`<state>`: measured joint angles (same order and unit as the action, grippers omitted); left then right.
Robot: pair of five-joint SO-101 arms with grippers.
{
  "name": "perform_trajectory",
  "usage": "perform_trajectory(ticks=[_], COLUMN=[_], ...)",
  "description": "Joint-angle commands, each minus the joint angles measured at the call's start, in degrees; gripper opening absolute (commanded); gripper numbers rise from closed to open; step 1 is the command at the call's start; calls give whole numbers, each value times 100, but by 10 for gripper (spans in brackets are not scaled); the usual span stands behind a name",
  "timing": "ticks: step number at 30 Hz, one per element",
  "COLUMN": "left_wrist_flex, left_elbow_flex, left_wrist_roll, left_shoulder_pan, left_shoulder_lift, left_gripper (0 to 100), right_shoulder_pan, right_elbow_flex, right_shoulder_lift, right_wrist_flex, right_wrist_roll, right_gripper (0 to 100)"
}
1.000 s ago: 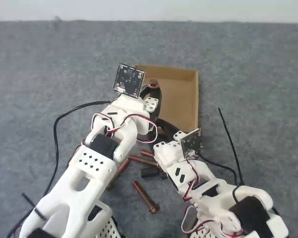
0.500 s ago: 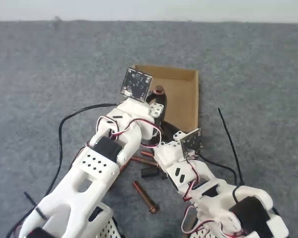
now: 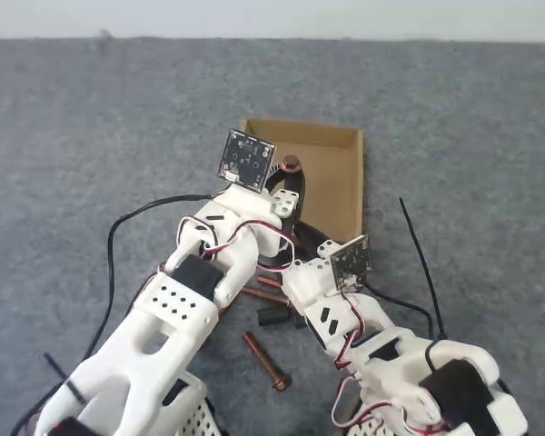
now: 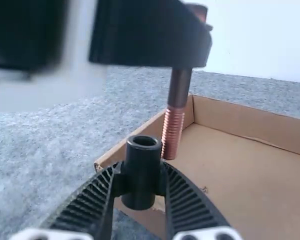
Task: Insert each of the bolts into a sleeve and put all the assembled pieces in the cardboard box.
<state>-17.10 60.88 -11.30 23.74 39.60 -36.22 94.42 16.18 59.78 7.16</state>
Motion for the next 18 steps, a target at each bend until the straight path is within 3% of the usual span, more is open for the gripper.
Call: perform_trajectory(ticks=[1,12,18], left_wrist_flex=[193,176,176], left_elbow_flex=[92,303,154], left_wrist_roll=[53,44,-580], left_shoulder_pan=[0,0,-378], left_shoulder_lift=[677,1099,1108], left_gripper=[12,12,12], right_shoulder_pan=[-4,-4,-4], right_elbow_flex=[105,105,105], right_shoulder_lift=[251,242,242], right_wrist_flex=[-31,-31,-31], right_wrist_roll=[-105,-105,-105], right_gripper=[6,6,6])
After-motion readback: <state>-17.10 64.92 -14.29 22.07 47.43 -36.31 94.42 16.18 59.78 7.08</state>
